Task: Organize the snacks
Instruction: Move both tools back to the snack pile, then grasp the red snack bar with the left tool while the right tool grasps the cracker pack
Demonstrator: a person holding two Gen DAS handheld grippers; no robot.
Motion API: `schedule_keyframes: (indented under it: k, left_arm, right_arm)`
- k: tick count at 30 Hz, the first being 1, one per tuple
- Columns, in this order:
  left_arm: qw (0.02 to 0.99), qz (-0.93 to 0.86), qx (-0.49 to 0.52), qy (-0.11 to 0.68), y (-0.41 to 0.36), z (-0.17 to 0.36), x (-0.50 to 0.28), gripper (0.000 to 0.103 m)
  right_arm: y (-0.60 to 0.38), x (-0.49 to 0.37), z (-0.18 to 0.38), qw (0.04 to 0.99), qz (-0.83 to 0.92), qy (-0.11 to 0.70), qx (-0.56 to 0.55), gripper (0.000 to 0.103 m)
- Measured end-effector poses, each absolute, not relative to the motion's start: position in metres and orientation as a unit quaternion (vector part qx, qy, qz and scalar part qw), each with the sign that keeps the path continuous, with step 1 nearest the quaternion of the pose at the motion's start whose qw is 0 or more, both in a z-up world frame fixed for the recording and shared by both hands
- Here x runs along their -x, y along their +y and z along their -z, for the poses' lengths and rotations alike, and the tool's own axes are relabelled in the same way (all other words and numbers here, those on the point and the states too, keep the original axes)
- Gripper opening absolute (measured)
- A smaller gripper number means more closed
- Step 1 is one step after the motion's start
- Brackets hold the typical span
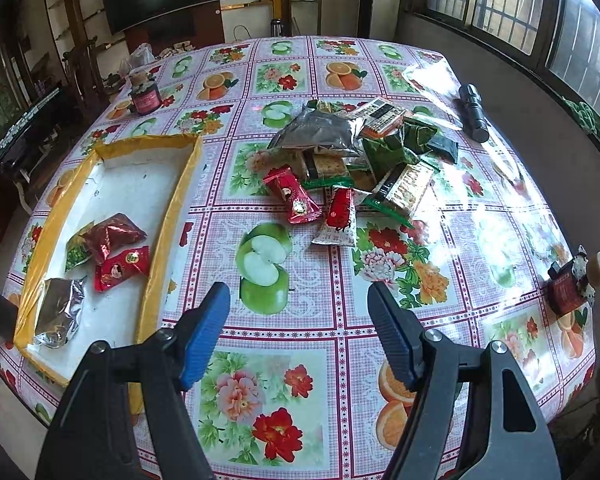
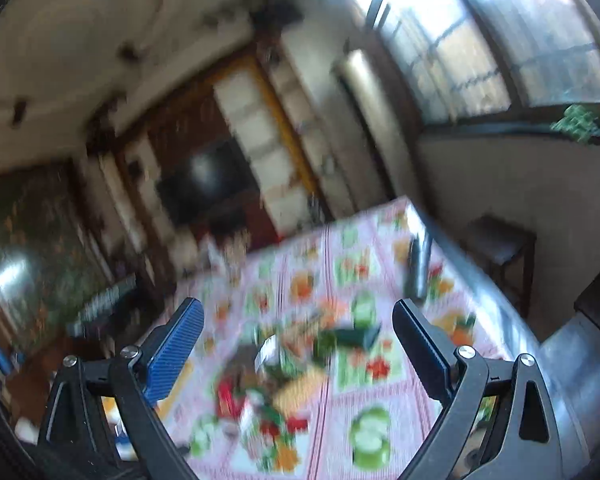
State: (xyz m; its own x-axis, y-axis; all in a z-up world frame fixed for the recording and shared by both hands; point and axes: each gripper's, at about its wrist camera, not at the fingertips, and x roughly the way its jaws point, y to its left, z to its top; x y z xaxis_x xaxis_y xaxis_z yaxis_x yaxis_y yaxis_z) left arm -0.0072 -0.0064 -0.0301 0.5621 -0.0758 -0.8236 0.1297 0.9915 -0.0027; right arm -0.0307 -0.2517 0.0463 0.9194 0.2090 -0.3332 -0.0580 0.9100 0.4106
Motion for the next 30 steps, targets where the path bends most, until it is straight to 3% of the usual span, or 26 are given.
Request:
schedule_keyframes:
  k: [5,9,22,30]
  left_arm:
    - [0.878,0.083,-0.009,0.472,-0.009,0.034,-0.017,0.072]
    - [0.871,0.089,0.002,0.482,-0.008,0.039,-0.036,0.072]
    - [0.850,0.086,0.043,0.517,0.002,0.068,-0.085,0.072]
    - [0.847,0.068,0.052,0.525,0.003,0.078,-0.114,0.072]
  right_arm:
    - [-0.231,-0.009,-0.001,0.922,-0.102,0.305,-0.217,0.095]
    - [-0.229,-0.026,0.020,0.901,-0.125,0.331,-0.253,0.092]
    - [-0.188,-0.064,0.062,0.890,-0.052,0.421,-0.165,0.092]
    - [-0.167,-0.092,0.077,0.885,-0.045,0.443,-0.139,0.073]
